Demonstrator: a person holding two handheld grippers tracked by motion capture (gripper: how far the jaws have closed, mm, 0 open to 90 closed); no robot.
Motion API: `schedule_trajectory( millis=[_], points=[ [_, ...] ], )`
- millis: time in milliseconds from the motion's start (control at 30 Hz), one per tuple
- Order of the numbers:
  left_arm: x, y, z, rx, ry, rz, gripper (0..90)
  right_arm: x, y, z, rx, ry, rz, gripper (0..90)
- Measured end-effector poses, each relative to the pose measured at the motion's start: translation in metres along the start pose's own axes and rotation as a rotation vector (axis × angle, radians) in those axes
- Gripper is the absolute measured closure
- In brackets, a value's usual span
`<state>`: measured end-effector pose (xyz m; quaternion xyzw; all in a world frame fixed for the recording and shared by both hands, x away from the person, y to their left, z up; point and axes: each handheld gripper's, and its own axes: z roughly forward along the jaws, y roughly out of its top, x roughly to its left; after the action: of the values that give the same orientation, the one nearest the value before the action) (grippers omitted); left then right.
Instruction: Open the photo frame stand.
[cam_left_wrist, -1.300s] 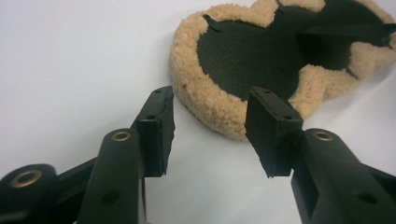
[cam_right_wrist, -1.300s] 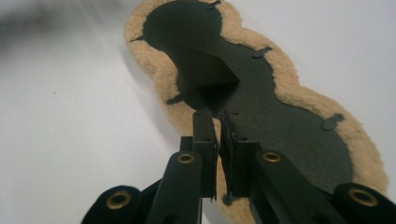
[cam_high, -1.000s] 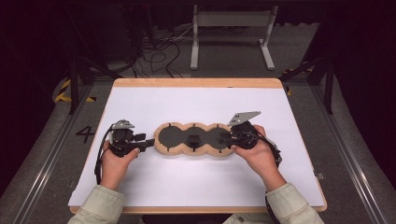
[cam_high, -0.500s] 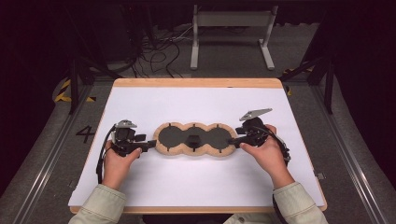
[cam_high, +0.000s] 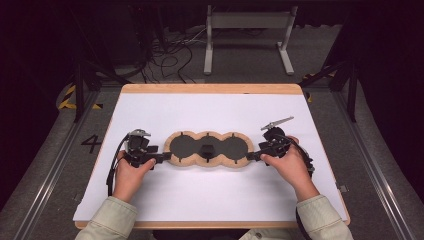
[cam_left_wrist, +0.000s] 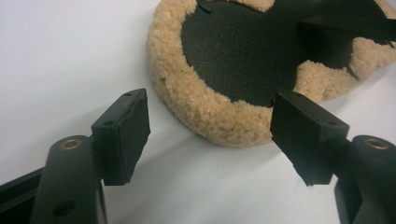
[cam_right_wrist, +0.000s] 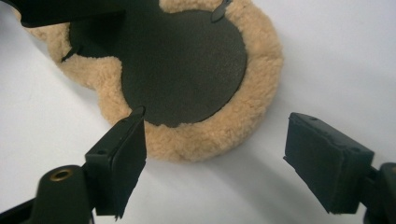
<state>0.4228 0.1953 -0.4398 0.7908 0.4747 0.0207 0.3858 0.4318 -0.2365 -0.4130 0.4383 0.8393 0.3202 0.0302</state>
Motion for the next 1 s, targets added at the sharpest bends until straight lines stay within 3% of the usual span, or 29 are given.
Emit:
schedule_trajectory(
  millis=[100, 233, 367, 500, 833, 1000],
  points=[
    [0.001, 0.001, 0.004, 0.017, -0.012, -0.023, 24.8, -0.001, -0.001, 0.004, 0.011, 0.012, 0.007, 18.6],
    [0.001, 0.002, 0.011, 0.036, -0.005, -0.027, 22.5, 0.000, -0.001, 0.011, 0.028, 0.021, 0.009, 16.7],
    [0.000, 0.003, 0.016, 0.054, -0.026, -0.037, 20.4, 0.000, -0.001, 0.019, 0.045, 0.032, 0.004, 12.5],
    [0.000, 0.005, 0.021, 0.058, -0.032, -0.045, 18.5, 0.002, 0.000, 0.027, 0.063, 0.056, 0.002, 10.0],
    [-0.008, 0.009, 0.030, 0.059, -0.042, -0.033, 12.4, 0.007, 0.001, 0.034, 0.075, 0.051, -0.007, 4.9],
    [-0.006, 0.010, 0.030, 0.063, -0.057, -0.053, 12.1, 0.009, 0.001, 0.035, 0.077, 0.053, -0.008, 2.6]
  ],
)
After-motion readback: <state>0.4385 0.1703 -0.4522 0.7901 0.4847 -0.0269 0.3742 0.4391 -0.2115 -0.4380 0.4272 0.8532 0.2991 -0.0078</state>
